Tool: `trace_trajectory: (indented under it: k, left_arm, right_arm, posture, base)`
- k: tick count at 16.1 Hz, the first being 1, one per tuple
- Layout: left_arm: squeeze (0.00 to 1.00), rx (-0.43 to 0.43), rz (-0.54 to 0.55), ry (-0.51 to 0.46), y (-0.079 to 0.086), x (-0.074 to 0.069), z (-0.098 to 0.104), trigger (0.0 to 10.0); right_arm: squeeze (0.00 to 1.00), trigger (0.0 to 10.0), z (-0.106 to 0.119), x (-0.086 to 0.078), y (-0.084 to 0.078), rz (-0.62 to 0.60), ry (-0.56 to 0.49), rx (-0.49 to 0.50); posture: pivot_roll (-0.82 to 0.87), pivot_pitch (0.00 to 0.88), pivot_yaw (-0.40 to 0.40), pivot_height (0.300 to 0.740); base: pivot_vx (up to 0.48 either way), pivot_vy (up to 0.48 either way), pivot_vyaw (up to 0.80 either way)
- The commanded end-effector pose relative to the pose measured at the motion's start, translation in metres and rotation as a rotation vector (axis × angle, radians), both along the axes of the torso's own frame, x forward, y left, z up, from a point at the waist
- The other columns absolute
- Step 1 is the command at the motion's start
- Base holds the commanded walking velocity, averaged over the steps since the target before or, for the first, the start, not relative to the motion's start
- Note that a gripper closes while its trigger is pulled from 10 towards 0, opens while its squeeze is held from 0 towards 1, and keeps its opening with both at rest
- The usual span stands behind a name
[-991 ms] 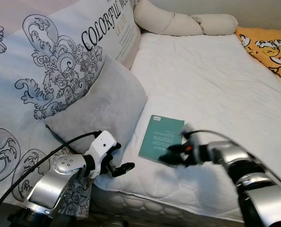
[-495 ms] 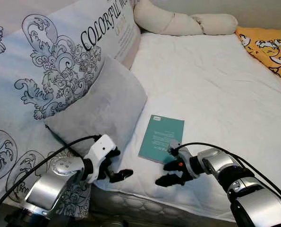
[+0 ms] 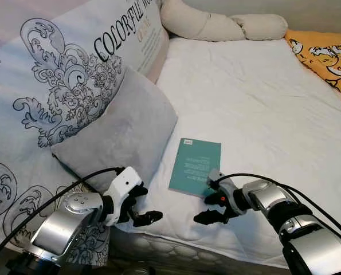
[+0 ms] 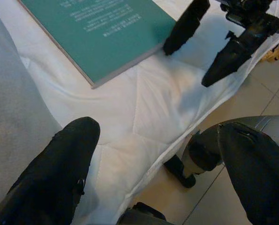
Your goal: Clean up the room
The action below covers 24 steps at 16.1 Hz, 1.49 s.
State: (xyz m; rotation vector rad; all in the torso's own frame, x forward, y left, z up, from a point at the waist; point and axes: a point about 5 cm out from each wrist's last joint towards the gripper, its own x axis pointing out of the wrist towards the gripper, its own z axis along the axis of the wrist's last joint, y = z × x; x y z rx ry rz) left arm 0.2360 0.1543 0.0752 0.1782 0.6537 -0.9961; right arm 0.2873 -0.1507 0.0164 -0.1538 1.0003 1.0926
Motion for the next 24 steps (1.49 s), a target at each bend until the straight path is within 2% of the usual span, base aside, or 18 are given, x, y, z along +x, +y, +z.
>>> trace_trajectory:
  k: [1,2,6,8,9,10,11,24]
  left_arm:
    - [0.26,0.005,-0.016,-0.007,0.001,0.001,0.005,10.0]
    - [0.26,0.005,-0.016,-0.007,0.001,0.001,0.006,10.0]
    - [0.26,0.001,0.004,-0.034,0.002,0.002,0.007,10.0]
    - [0.26,-0.065,0.053,-0.080,0.000,0.004,0.011,10.0]
    - [0.26,-0.083,0.087,-0.121,-0.001,0.007,0.012,10.0]
    - [0.26,-0.104,0.168,-0.185,-0.002,0.014,0.014,10.0]
    - [0.26,-0.114,0.202,-0.209,-0.002,0.016,0.015,10.0]
    - [0.26,-0.114,0.202,-0.209,-0.002,0.016,0.015,10.0]
  right_arm:
    - [1.00,10.0,0.006,0.005,0.000,0.002,-0.031,0.021]
    - [1.00,10.0,0.007,0.005,0.001,0.003,-0.030,0.042]
    - [1.00,10.0,0.028,0.004,0.004,0.052,-0.083,0.232]
    - [1.00,10.0,0.052,0.008,-0.001,-0.043,-0.266,0.335]
    - [0.43,10.0,0.061,0.016,-0.003,-0.148,-0.398,0.366]
    - [0.00,10.0,0.068,0.024,-0.006,-0.298,-0.509,0.346]
    - [0.00,10.0,0.070,0.026,-0.008,-0.345,-0.519,0.341]
    - [0.00,10.0,0.070,0.026,-0.008,-0.345,-0.519,0.341]
  posture:
    - [0.15,0.000,0.040,0.740]
    - [0.15,0.000,0.040,0.740]
    - [0.15,0.000,0.030,0.740]
    - [0.13,0.000,0.032,0.740]
    - [0.12,0.000,0.035,0.740]
    - [0.11,0.000,0.038,0.740]
    - [0.11,0.000,0.038,0.740]
    - [0.11,0.000,0.038,0.740]
  base:
    - [0.000,0.000,0.00]
    - [0.000,0.000,0.00]
    - [0.000,0.000,0.00]
    - [0.000,0.000,0.00]
    - [0.000,0.000,0.00]
    - [0.000,0.000,0.00]
    - [0.000,0.000,0.00]
    - [0.000,0.000,0.00]
